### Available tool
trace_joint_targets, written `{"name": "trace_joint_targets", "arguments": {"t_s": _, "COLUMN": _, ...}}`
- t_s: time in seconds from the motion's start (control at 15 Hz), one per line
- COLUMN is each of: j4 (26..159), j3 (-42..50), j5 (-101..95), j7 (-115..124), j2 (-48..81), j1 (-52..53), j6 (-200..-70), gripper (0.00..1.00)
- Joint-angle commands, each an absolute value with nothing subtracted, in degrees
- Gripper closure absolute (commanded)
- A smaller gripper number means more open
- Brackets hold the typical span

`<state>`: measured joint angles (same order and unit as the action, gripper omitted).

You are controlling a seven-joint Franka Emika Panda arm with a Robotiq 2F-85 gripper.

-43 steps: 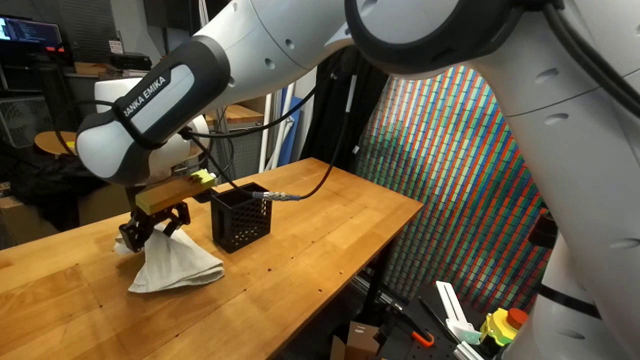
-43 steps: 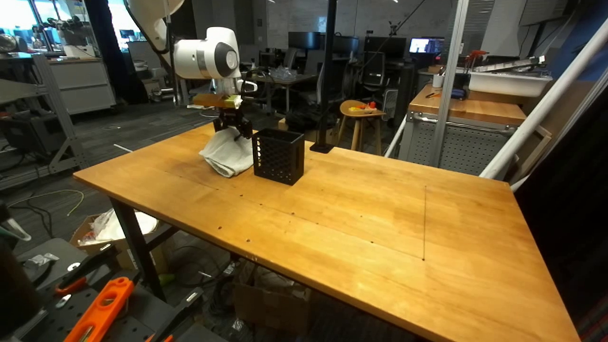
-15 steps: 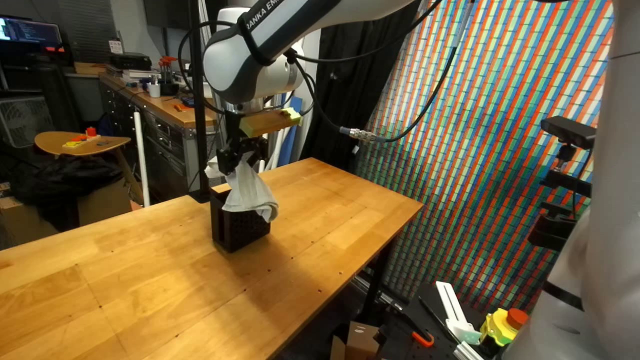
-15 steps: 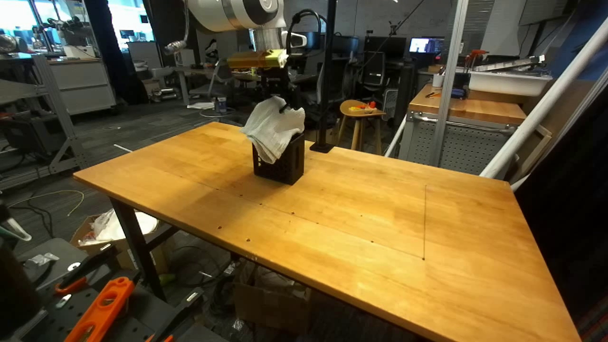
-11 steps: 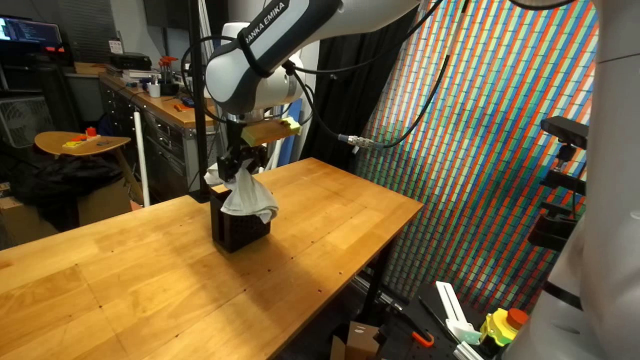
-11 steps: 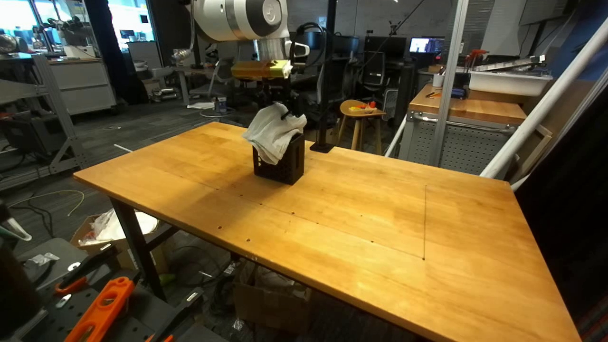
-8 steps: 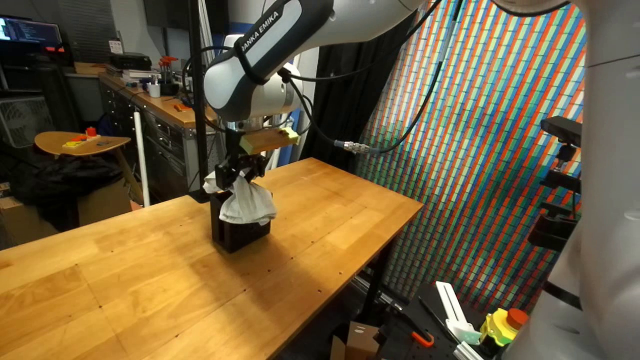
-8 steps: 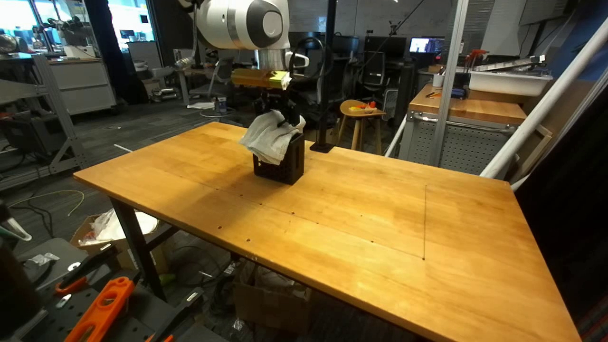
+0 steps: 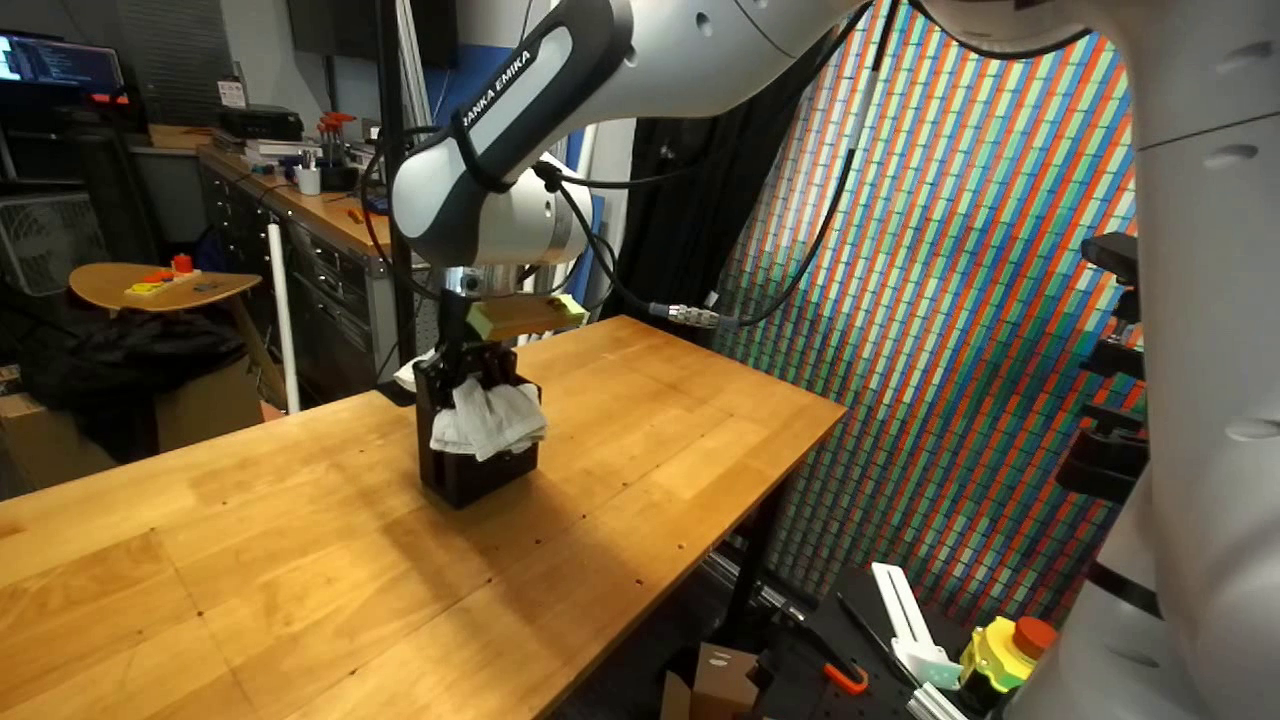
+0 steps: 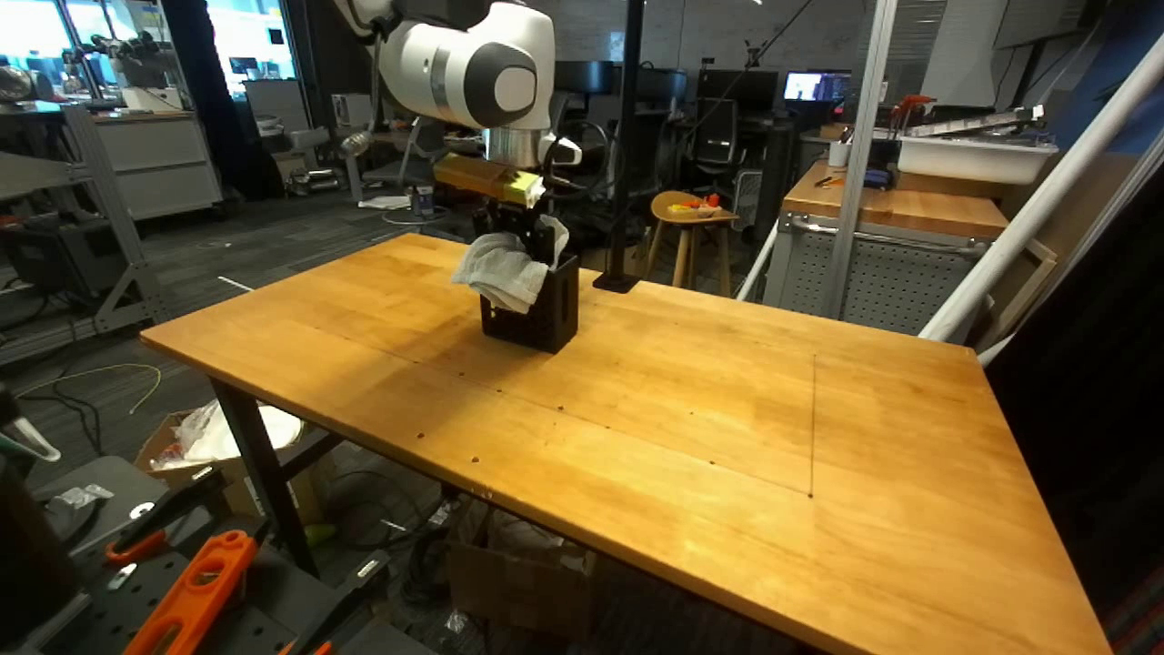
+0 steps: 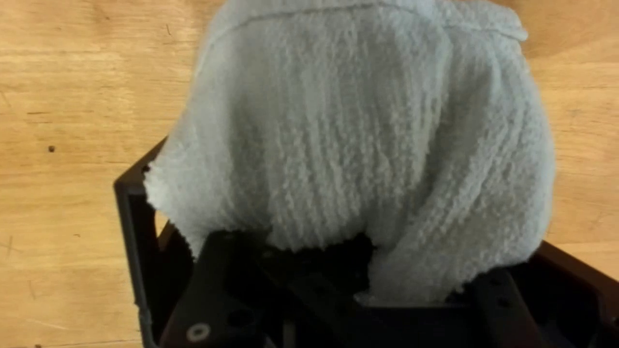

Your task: Put the white towel in the black box

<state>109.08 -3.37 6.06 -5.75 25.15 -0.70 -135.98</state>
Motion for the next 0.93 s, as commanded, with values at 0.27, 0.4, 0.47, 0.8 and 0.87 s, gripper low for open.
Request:
{"name": "trace_joint_targets", "arguments": {"t_s": 0.27, "j4": 111.9, "j3": -4.8, "j5": 10.7, "j7": -10.1, "j2": 24.1, "j1": -2.8, "j6": -138.1, "gripper": 0.62}}
{"name": "trace_joint_targets", "arguments": {"t_s": 0.4, "j4": 112.3, "j3": -4.4, "j5": 9.9, "j7": -9.6, "j2": 22.9, "j1": -2.6, "j6": -137.9, "gripper": 0.54}}
{"name": "trace_joint_targets", "arguments": {"t_s": 0.47, "j4": 112.4, "j3": -4.2, "j5": 9.5, "j7": -9.3, "j2": 22.2, "j1": -2.4, "j6": -137.6, "gripper": 0.47}}
{"name": "trace_joint_targets", "arguments": {"t_s": 0.8, "j4": 111.7, "j3": -3.5, "j5": 7.1, "j7": -8.1, "j2": 18.9, "j1": -1.5, "j6": -135.4, "gripper": 0.17}}
{"name": "trace_joint_targets", "arguments": {"t_s": 0.87, "j4": 111.5, "j3": -3.4, "j5": 6.5, "j7": -7.8, "j2": 18.3, "j1": -1.2, "j6": -135.0, "gripper": 0.14}}
